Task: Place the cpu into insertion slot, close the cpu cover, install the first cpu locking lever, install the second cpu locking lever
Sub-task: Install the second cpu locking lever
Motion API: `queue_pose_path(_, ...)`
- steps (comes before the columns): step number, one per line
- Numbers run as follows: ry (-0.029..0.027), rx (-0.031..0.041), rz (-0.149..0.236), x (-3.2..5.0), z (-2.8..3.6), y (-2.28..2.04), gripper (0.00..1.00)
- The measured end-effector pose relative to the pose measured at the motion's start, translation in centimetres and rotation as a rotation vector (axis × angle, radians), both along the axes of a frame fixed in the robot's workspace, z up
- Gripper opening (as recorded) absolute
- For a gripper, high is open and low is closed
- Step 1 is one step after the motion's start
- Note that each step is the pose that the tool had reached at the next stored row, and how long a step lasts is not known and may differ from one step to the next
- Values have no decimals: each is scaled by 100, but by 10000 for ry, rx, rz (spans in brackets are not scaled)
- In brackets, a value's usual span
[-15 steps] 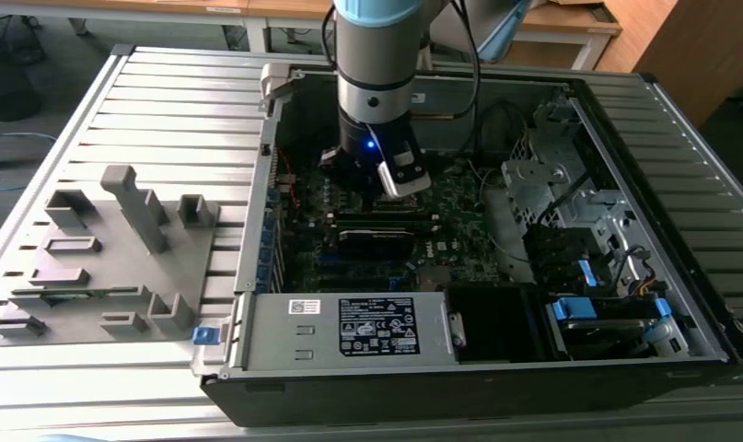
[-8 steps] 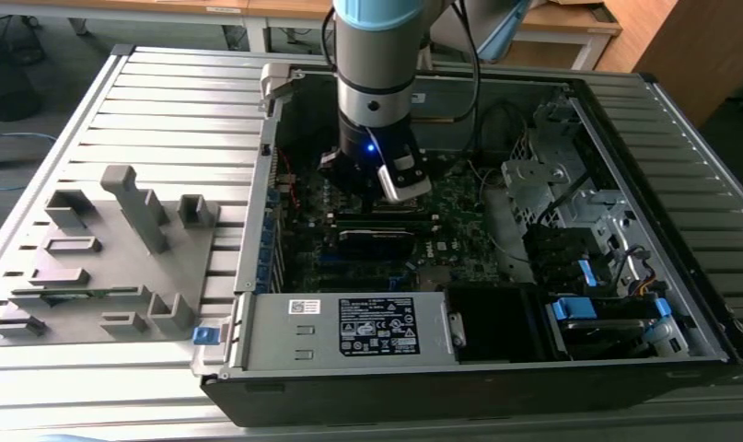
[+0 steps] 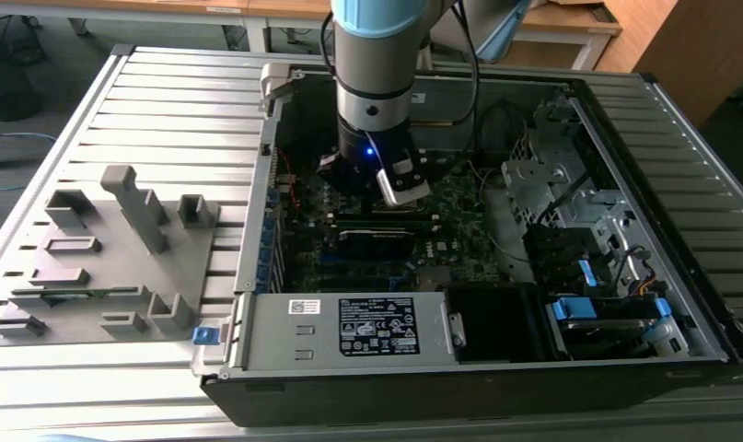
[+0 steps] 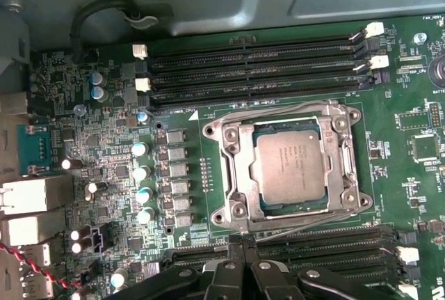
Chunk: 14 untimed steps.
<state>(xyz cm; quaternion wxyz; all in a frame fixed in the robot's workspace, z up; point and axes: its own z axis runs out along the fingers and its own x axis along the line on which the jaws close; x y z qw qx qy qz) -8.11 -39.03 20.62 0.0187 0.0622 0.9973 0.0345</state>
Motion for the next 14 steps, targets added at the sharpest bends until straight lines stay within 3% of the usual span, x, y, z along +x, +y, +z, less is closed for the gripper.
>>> queue_pose_path(5, 0, 75, 0, -14, -20, -9, 11)
queue_pose_path(10, -1, 290, -1, -22, -33, -10, 11)
queue_pose_path(14, -1, 347, 0, -25, -40, -9, 11)
